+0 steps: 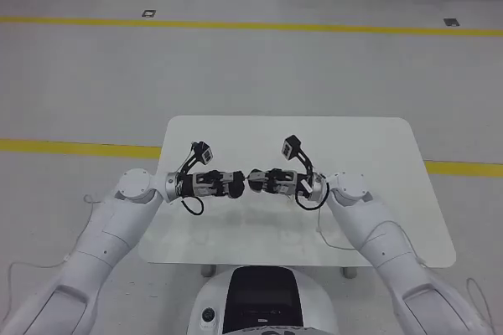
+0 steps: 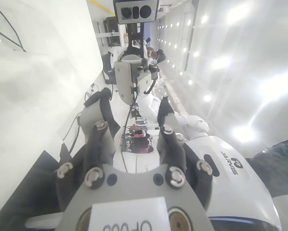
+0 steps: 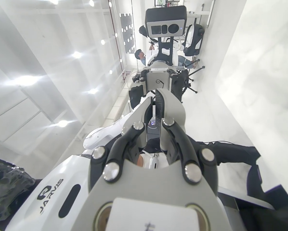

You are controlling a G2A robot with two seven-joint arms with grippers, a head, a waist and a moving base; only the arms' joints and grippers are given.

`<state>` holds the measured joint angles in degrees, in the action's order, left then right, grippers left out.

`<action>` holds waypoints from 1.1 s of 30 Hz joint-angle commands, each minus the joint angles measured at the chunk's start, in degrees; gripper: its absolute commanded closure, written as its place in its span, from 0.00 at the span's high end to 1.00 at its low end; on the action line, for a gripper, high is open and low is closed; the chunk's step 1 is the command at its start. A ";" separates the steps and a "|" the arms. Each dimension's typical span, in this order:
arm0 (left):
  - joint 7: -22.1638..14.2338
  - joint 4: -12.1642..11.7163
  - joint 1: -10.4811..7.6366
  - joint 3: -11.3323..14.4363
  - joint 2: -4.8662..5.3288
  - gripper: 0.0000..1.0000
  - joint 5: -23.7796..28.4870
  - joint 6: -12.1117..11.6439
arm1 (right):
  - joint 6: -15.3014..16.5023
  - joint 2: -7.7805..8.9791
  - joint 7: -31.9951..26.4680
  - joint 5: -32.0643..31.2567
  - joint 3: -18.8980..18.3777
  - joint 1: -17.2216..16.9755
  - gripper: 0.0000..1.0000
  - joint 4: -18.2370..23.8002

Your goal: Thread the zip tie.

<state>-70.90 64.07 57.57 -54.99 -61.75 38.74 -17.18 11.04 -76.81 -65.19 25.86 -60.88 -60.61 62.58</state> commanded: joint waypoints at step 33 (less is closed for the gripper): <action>1.41 -0.27 -0.03 0.38 0.20 0.14 -0.04 0.81 | -1.69 0.54 1.69 -1.29 2.55 0.55 0.00 0.73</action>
<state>-69.49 63.82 57.56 -54.64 -61.55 38.74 -16.42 9.29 -76.28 -63.49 24.53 -58.37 -60.07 63.33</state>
